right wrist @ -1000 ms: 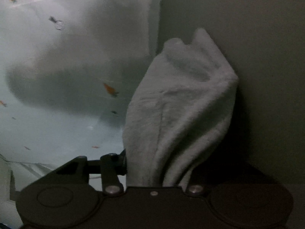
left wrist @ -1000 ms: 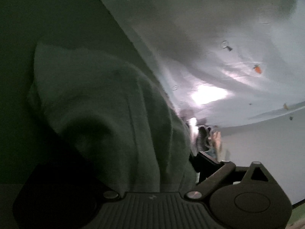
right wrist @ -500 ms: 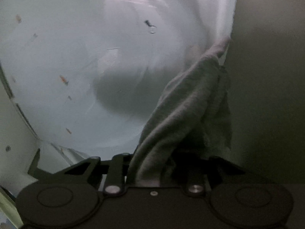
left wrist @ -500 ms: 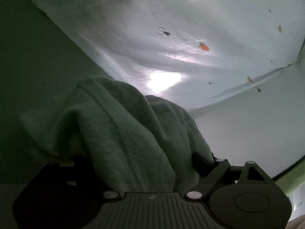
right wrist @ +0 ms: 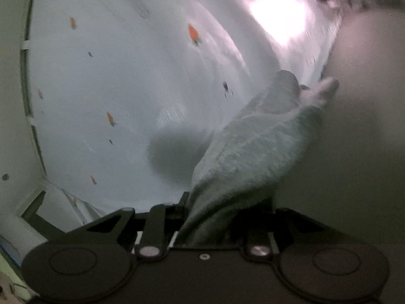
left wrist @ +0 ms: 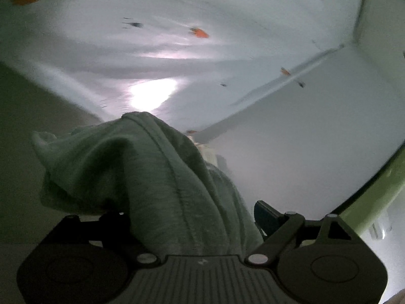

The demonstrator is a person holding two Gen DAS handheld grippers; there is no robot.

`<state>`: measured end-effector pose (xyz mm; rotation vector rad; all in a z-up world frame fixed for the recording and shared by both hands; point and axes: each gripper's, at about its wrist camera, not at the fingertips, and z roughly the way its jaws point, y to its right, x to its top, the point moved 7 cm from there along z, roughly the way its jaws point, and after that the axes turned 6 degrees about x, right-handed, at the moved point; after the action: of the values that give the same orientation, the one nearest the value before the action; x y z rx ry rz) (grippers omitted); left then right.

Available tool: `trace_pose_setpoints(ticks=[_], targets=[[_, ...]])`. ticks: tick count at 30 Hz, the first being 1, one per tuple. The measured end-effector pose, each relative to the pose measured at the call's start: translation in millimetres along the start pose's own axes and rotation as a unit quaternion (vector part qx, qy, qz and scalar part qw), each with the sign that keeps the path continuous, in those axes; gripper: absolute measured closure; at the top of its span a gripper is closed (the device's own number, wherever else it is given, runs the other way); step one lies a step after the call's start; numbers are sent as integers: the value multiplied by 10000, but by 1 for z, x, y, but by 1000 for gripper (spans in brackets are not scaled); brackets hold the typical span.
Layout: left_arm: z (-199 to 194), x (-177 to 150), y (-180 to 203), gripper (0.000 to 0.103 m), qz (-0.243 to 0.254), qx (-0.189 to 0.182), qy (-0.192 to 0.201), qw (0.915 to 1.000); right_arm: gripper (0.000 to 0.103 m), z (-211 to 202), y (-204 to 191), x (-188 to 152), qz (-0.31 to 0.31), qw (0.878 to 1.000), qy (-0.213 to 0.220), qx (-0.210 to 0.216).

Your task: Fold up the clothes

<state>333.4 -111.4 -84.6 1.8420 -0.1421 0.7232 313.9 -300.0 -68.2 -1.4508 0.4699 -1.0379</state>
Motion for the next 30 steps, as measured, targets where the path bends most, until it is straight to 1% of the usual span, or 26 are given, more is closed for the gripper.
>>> trace_pose_setpoints(ticks=[2, 6, 9, 11, 14, 15, 17, 18, 19, 20, 21, 22, 23, 25, 26, 27, 28, 29, 30], targets=[[33, -1, 25, 14, 193, -6, 98, 9998, 79, -18, -1, 32, -233, 9997, -24, 72], [110, 0, 77, 14, 392, 4, 422, 9983, 79, -61, 0, 112, -665, 9972, -176, 299], [173, 8, 113, 14, 690, 99, 612, 9957, 79, -84, -5, 184, -1036, 9931, -392, 377], [215, 15, 136, 14, 919, 195, 708, 9931, 79, -99, -6, 230, -1381, 9882, -588, 317], [279, 38, 164, 14, 1137, 226, 827, 9898, 79, -106, -13, 300, -2054, 9745, -908, 0], [299, 47, 172, 14, 1232, 231, 870, 9883, 79, -107, -16, 323, -2330, 9670, -1026, -119], [337, 63, 187, 14, 1524, 265, 979, 9831, 80, -105, -22, 363, -2965, 9466, -1196, -412], [356, 72, 192, 14, 1669, 318, 1053, 9798, 80, -104, -25, 383, -3281, 9344, -1267, -567], [375, 80, 195, 14, 1783, 415, 1154, 9763, 80, -101, -27, 400, -3622, 9195, -1319, -774], [390, 87, 195, 14, 1862, 582, 1280, 9724, 80, -97, -26, 414, -3984, 9008, -1351, -1078], [408, 93, 192, 14, 1945, 854, 1396, 9672, 80, -92, -25, 428, -4336, 8791, -1378, -1422], [428, 97, 185, 12, 2026, 1200, 1416, 9615, 79, -85, -21, 442, -4672, 8532, -1382, -1860], [444, 99, 173, 12, 2034, 1514, 1348, 9579, 77, -77, -10, 455, -4945, 8254, -1348, -2368], [466, 92, 144, 12, 1893, 1922, 1099, 9566, 74, -63, 19, 477, -5333, 7674, -1284, -3321], [477, 88, 129, 12, 1820, 2124, 974, 9551, 71, -57, 38, 484, -5424, 7424, -1341, -3697], [488, 85, 114, 12, 1746, 2325, 848, 9530, 69, -52, 58, 488, -5472, 7199, -1425, -4024], [495, 81, 101, 12, 1695, 2507, 740, 9502, 66, -49, 74, 489, -5558, 6985, -1464, -4263], [495, 79, 90, 12, 1712, 2637, 687, 9468, 59, -47, 87, 488, -5679, 6783, -1466, -4427], [493, 77, 81, 12, 1716, 2746, 653, 9439, 55, -45, 100, 487, -5795, 6575, -1466, -4588]])
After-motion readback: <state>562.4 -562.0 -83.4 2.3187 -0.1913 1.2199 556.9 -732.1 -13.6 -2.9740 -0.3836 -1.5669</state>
